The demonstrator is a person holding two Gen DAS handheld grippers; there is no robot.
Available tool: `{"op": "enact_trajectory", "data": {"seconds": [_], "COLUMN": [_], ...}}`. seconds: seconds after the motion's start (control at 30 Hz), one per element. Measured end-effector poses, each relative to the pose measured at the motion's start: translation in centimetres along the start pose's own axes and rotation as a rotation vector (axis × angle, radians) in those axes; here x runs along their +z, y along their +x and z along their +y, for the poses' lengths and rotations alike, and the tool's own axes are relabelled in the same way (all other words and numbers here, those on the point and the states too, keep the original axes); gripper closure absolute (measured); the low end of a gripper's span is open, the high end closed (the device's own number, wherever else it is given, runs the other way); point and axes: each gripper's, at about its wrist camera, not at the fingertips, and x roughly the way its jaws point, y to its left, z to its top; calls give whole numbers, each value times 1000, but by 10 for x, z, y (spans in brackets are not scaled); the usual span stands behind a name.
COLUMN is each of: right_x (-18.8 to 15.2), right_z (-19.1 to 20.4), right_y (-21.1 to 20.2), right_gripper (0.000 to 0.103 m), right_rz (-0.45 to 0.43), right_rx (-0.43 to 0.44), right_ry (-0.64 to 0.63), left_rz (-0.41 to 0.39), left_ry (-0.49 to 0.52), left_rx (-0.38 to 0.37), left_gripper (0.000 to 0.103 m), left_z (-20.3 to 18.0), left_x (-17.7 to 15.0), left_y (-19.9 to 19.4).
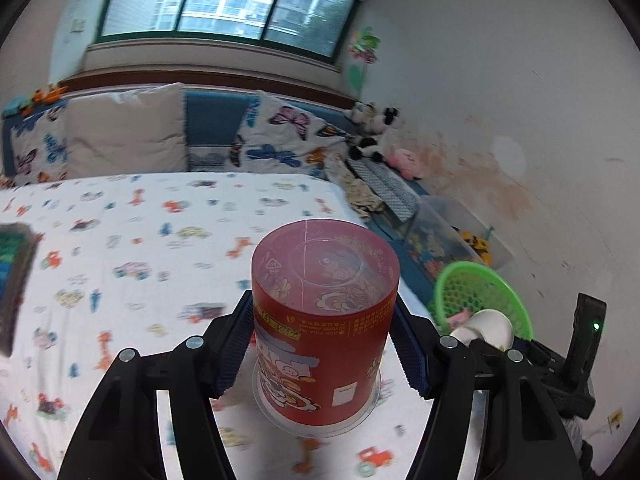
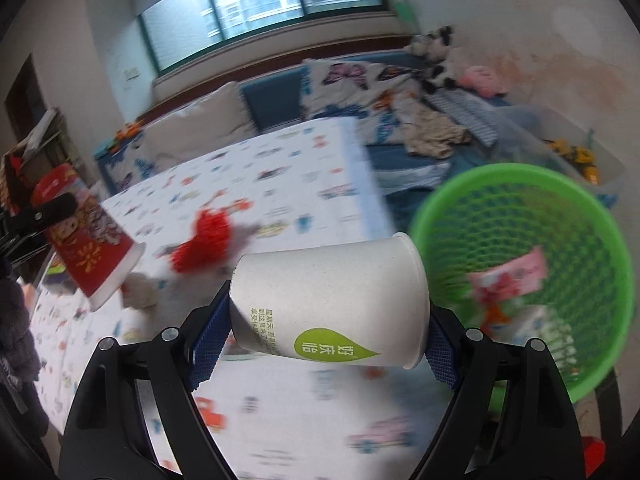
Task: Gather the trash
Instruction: 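Drop the white cup into the basket with the right tool while the left tool carries the red cup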
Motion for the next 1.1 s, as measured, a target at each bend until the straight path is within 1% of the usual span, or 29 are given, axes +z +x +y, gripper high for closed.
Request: {"op": "enact_trajectory", "data": {"seconds": [0.2, 0.4, 0.5, 0.6, 0.77, 0.9, 1.1], "right_x": [-2, -10, -13, -17, -22, -26, -32], "right_z": [-65, -111, -123, -132, -143, -149, -156], "right_y": [-4, -1, -1, -6, -18, -30, -49], "right_gripper": [20, 20, 19, 18, 18, 17, 16], "right_rz": [16, 37, 41, 36, 16, -4, -29], "right_rx": [-64, -95, -103, -109, -114, -121, -131], "right_ry": [92, 169, 190, 204, 223, 230, 236], "left_rz": [20, 47, 59, 74, 121, 154, 195], "left_ry": [57, 95, 131, 153, 180, 208, 241], "left_rx": [-62, -122, -144, -160, -194, -201, -193], "left_gripper": [40, 40, 40, 40, 40, 40, 40], "left_z": [-53, -99, -126, -144, -177, -202, -225], "left_x": [10, 17, 19, 19, 16, 9, -4], "left_y": [23, 48, 65, 78, 105, 128, 157]}}
